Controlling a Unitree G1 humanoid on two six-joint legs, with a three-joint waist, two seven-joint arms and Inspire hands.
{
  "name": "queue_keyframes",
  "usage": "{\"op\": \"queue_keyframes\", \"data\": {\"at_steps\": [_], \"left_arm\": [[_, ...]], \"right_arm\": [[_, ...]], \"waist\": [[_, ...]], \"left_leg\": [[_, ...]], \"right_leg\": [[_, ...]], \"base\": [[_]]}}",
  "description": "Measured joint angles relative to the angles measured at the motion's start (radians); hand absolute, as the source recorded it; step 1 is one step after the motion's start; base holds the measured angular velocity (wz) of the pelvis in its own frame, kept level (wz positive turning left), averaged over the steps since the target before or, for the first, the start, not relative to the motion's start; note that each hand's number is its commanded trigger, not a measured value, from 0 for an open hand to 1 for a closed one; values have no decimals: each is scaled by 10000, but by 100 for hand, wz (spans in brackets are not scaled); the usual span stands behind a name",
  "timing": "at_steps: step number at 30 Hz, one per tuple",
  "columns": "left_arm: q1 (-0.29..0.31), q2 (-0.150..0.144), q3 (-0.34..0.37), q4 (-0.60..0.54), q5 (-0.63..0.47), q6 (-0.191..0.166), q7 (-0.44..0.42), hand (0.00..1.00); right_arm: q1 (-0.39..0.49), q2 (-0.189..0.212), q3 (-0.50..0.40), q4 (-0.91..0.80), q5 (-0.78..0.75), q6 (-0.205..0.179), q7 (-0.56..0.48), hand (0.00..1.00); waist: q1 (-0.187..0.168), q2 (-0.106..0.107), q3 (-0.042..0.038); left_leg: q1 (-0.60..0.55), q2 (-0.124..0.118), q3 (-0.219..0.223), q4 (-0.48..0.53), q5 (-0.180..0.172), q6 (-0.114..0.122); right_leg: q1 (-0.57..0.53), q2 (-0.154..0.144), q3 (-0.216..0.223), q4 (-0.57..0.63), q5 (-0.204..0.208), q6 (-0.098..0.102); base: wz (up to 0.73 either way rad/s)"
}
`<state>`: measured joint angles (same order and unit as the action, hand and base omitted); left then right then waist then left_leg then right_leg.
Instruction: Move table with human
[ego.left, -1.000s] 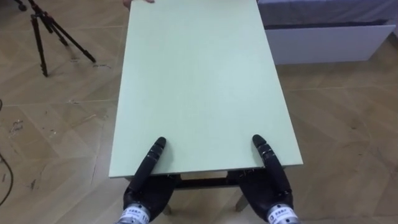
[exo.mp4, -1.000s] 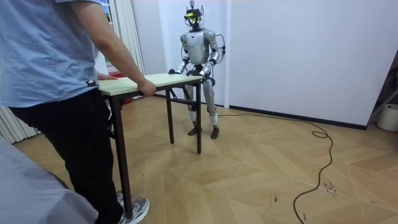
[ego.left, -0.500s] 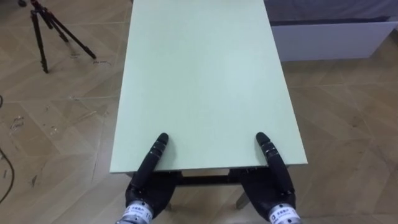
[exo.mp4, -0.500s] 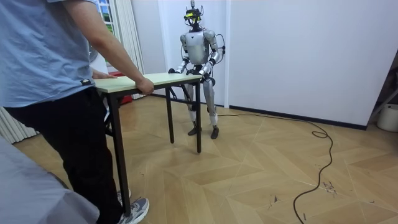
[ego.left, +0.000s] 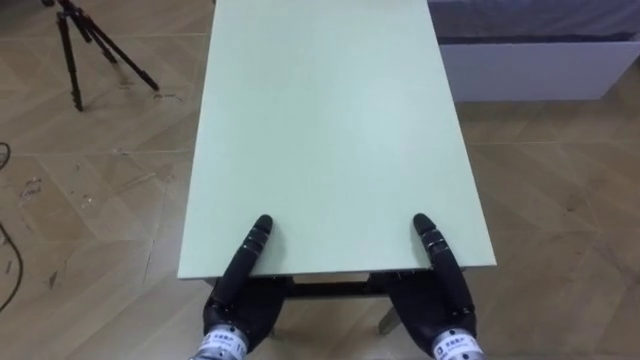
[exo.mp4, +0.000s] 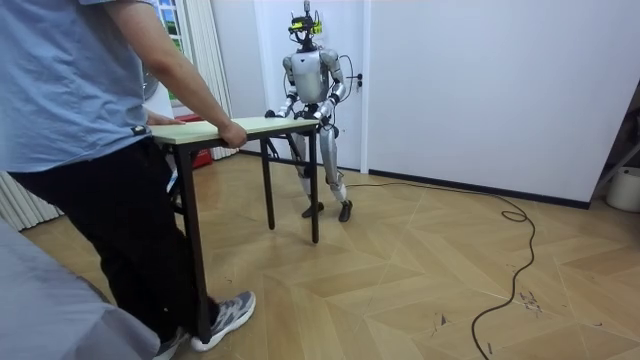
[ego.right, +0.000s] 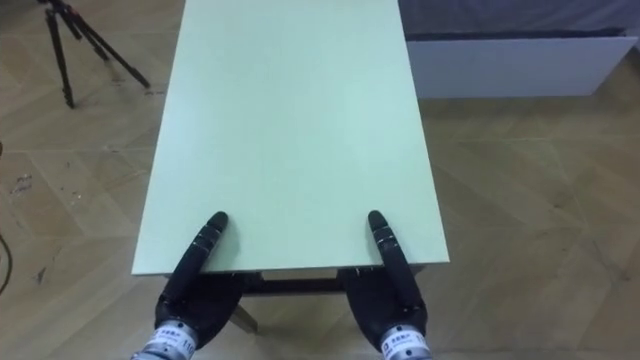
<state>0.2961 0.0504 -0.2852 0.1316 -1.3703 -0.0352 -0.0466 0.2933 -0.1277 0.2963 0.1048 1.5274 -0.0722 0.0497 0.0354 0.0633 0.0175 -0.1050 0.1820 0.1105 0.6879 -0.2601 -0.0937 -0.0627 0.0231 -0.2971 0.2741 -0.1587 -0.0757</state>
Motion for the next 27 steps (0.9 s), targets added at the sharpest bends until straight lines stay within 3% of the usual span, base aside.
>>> {"op": "queue_keyframes", "data": {"at_steps": [1, 4, 5, 7, 8, 9, 10, 11, 12, 16, 19, 22, 23, 24, 25, 26, 27], "left_arm": [[-4, -20, -18, -1, -15, 33, 0, 100], [-76, 48, -58, -5, -38, 55, 9, 100], [-208, 50, -149, -4, -91, 27, 112, 100], [-405, 121, -235, -5, -128, 5, 166, 100], [-551, 182, -322, -3, -193, -1, 223, 100], [-577, 184, -364, 0, -277, -24, 269, 100], [-561, 217, -399, -1, -349, -90, 270, 100], [-535, 308, -438, -2, -536, -183, 237, 100], [-535, 335, -507, 26, -645, -183, 227, 100], [-483, 410, -557, 26, -730, -176, 272, 100], [-421, 410, -553, 27, -747, -180, 283, 100], [-412, 430, -541, 33, -751, -180, 284, 100], [-421, 425, -541, 32, -790, -174, 295, 100], [-420, 425, -541, 32, -790, -172, 296, 100], [-434, 415, -543, 28, -785, -172, 301, 100], [-449, 466, -548, 37, -716, -97, 366, 100], [-433, 492, -570, 36, -625, -27, 428, 100]], "right_arm": [[-2, -55, -18, -24, 3, -2, -9, 100], [2, -29, -29, -22, 11, -4, -27, 100], [-5, -18, -102, -24, 25, -9, -27, 100], [-3, -4, -227, -90, -8, -10, -27, 100], [-6, 9, -339, -139, -54, 27, -27, 100], [-22, 50, -435, -138, -140, 110, -27, 100], [-32, 66, -436, -138, -201, 134, -27, 100], [-65, 112, -434, -141, -314, 193, -27, 100], [-58, 127, -437, -138, -385, 142, -27, 100], [-47, 124, -379, -124, -401, 86, -27, 100], [-21, 103, -356, -118, -364, 105, -27, 100], [-12, 100, -365, -135, -433, 185, -35, 100], [-18, 72, -376, -144, -373, 212, -35, 100], [-18, 42, -392, -148, -360, 244, -35, 100], [-27, 58, -434, -157, -350, 319, -41, 100], [91, 60, -441, -154, -384, 302, -45, 100], [295, 83, -455, -177, -355, 297, -45, 100]], "waist": [[-70, 80, 8], [-343, 188, 26], [-383, 242, 35], [-560, 231, 38], [-617, 216, 54], [-656, 219, 85], [-622, 228, 91], [-589, 177, 66], [-735, 205, 67], [-827, 150, 71], [-865, 25, 65], [-830, -175, 50], [-859, -220, 48], [-864, -244, 32], [-847, -248, 27], [-924, -236, 35], [-1014, -301, 9]], "left_leg": [[108, -41, -16, -88, -95, 25], [963, -76, 64, -1860, -724, 44], [1175, -85, 303, -2525, -918, 117], [1169, -318, 484, -3274, -934, 156], [1156, -579, 423, -3589, -858, 529], [1181, -782, 70, -3688, -806, 743], [1154, -872, -170, -3681, -802, 758], [1045, -1082, -414, -3688, -784, 803], [979, -1220, -441, -3711, -805, 923], [1014, -1282, 114, -3841, -714, 981], [948, -1501, 546, -3749, -622, 1087], [680, -1804, 796, -3585, -499, 1295], [568, -1952, 847, -3595, -404, 1483], [470, -1943, 905, -3639, -356, 1567], [281, -1919, 1278, -3610, -265, 1735], [255, -1772, 1908, -3586, -200, 1843], [296, -1724, 2217, -3599, -134, 1932]], "right_leg": [[-12, 3, -123, 21, -3, -6], [-413, -55, -217, 591, -5, -7], [-665, -121, -219, 887, -5, -5], [-1161, -417, -236, 1357, 11, 29], [-1649, -739, -279, 2043, 31, 113], [-2220, -861, -128, 2448, -45, 637], [-2306, -799, 192, 1904, 8, 754], [-2348, -751, 572, 683, 750, 829], [-2392, -957, 473, 400, 1464, 488], [-2410, -1155, 420, 542, 1501, 468], [-2506, -1343, 482, 550, 1669, 532], [-2694, -1635, 507, 510, 2119, 605], [-2801, -1735, 532, 437, 2458, 718], [-2851, -1775, 572, 323, 2668, 822], [-2936, -1821, 796, 294, 2954, 1052], [-3047, -2062, 688, 1659, 2120, 1225], [-2982, -2378, 606, 3542, 1073, 1225]], "base": [[17], [29], [25], [29], [9], [-8], [-29], [-3], [12], [10], [-4], [-12], [-5], [-5], [12], [34], [44]]}}
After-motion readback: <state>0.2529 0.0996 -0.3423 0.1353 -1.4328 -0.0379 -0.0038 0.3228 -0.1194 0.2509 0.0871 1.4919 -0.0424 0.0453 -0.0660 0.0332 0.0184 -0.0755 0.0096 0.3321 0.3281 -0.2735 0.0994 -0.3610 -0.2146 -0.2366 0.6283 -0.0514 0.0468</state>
